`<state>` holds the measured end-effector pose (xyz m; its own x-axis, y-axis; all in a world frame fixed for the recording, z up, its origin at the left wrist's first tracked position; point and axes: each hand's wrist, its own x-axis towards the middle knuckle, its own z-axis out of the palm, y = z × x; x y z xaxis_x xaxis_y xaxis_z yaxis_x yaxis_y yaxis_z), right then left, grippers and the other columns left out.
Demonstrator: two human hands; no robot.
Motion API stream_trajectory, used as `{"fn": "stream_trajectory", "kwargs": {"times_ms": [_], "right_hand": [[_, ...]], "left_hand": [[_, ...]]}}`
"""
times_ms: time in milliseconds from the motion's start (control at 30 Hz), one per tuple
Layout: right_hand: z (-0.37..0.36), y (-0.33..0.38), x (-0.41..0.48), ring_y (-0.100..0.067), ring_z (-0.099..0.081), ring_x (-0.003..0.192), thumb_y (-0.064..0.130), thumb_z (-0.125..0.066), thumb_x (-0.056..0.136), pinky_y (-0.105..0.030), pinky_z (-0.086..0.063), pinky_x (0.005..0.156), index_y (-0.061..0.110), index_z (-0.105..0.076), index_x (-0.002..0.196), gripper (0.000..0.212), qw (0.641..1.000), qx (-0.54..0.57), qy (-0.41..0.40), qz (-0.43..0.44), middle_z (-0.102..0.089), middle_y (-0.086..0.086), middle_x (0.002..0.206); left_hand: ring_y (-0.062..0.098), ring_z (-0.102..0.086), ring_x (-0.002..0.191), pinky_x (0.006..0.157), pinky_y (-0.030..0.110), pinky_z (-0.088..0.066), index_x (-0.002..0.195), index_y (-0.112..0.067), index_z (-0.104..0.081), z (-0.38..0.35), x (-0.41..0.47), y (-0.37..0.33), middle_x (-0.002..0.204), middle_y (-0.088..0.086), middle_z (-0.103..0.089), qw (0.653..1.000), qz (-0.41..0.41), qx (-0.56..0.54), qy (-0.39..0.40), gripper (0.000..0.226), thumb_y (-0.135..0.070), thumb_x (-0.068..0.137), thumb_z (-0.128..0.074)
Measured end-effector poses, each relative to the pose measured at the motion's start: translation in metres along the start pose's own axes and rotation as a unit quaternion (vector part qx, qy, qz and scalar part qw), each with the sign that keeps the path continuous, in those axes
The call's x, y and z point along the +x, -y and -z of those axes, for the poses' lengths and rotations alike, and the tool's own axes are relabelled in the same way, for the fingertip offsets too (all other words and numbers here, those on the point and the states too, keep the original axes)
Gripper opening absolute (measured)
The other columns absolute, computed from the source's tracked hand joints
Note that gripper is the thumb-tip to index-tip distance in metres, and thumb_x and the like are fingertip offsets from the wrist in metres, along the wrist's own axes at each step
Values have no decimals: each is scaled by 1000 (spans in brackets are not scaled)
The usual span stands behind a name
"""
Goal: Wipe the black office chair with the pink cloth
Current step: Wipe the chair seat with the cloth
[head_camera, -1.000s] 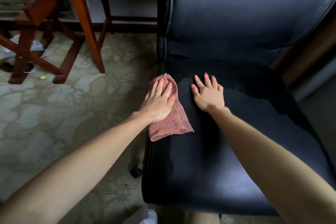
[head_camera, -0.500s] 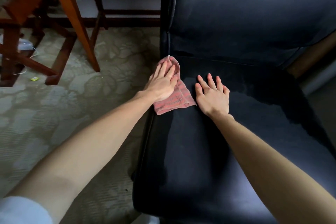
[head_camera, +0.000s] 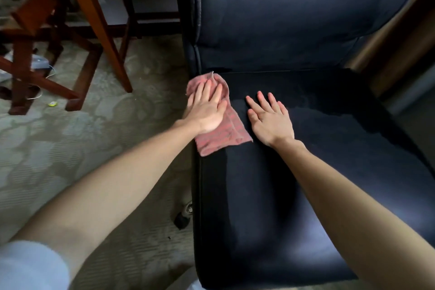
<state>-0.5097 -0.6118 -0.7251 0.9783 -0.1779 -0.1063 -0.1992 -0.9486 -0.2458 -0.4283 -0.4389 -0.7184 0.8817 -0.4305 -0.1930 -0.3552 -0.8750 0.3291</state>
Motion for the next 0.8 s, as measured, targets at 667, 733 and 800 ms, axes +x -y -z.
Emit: {"fn": "stream_trajectory", "kwargs": {"times_ms": [667, 733, 800], "right_hand": [[-2, 5, -1, -18, 9, 151, 40, -13, 105, -35, 4, 122, 37, -10, 155, 51, 1000, -17, -12, -14, 0, 5, 164], [-1, 4, -1, -17, 8, 151, 40, -14, 105, -35, 4, 122, 38, -11, 155, 50, 1000, -12, -8, -7, -1, 5, 164], [0, 2, 0, -16, 8, 151, 40, -15, 105, -35, 4, 122, 38, -13, 155, 50, 1000, -1, -5, -3, -2, 6, 164]], "left_hand": [[14, 27, 148, 122, 39, 10, 158, -28, 4, -27, -90, 4, 164, -1, 22, 998, -38, -46, 1, 59, -46, 107, -16], [15, 27, 148, 121, 40, 11, 158, -28, 6, -23, -79, 2, 164, 0, 23, 999, -30, -39, 0, 59, -47, 106, -15], [16, 27, 148, 121, 41, 11, 158, -27, 6, -18, -61, 0, 163, 1, 24, 999, -15, -36, -1, 60, -48, 106, -13]]}}
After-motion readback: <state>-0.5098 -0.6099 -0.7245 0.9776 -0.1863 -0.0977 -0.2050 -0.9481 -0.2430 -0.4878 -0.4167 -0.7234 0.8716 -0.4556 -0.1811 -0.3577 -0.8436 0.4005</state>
